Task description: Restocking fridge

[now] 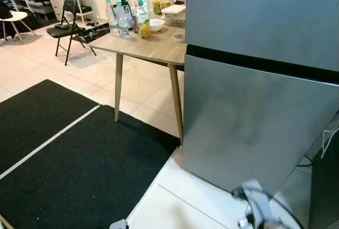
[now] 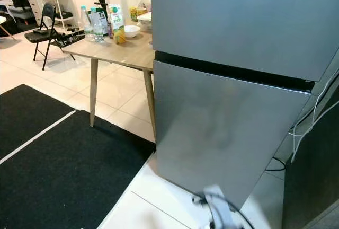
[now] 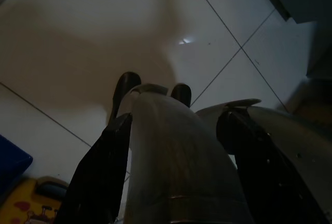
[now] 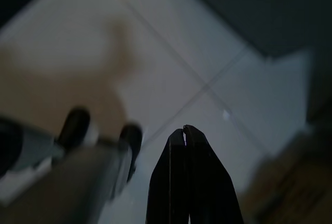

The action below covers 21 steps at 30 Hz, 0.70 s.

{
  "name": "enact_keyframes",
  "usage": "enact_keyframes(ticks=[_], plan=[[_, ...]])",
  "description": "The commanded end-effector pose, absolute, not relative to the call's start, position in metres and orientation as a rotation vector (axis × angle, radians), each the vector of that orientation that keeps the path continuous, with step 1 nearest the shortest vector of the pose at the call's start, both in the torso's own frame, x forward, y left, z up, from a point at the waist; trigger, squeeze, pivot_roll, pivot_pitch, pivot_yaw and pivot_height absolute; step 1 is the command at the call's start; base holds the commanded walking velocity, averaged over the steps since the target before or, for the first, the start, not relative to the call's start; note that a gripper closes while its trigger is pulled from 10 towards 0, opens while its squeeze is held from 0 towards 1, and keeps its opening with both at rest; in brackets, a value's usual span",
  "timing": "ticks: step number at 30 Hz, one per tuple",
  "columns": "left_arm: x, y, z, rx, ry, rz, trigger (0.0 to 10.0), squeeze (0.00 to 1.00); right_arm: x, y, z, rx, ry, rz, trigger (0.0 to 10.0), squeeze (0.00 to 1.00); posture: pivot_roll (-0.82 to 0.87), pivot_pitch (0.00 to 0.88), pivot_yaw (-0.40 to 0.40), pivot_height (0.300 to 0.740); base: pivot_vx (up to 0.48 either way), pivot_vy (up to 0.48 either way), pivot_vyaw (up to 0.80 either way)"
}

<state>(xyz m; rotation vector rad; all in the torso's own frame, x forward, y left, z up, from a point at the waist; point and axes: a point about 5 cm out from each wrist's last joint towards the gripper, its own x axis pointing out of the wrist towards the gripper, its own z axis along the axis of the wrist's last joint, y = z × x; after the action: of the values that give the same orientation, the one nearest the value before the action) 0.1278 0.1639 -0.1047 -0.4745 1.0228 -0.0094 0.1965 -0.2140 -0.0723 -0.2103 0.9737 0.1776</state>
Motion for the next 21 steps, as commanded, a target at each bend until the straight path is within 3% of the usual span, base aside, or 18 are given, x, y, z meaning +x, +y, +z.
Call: enact_keyframes(ticks=[1, 2, 6, 21], plan=[[0.125, 0.166, -0.106, -0.464, 1.036, -0.002, 10.0, 0.0, 0.175, -0.223, -0.081, -0.212, 1.056, 0.153, 10.0, 0.0, -0.11, 0.0, 0.006, 0.74, 0.0, 0.0, 0.0], [0.125, 0.166, -0.106, -0.461, 1.036, -0.005, 10.0, 0.0, 0.157, -0.228, -0.088, -0.204, 1.116, 0.14, 10.0, 0.0, -0.11, 0.0, 0.006, 0.74, 0.0, 0.0, 0.0], [0.126, 0.166, -0.105, -0.452, 1.036, -0.012, 10.0, 0.0, 0.134, -0.234, -0.096, -0.213, 1.191, 0.137, 10.0, 0.0, -0.11, 0.0, 0.005, 0.74, 0.0, 0.0, 0.58], [0.134, 0.163, -0.103, -0.438, 1.024, -0.025, 10.0, 0.0, 0.143, -0.245, -0.089, -0.272, 1.176, 0.157, 10.0, 0.0, -0.12, 0.0, 0.001, 0.74, 0.0, 0.0, 0.78]])
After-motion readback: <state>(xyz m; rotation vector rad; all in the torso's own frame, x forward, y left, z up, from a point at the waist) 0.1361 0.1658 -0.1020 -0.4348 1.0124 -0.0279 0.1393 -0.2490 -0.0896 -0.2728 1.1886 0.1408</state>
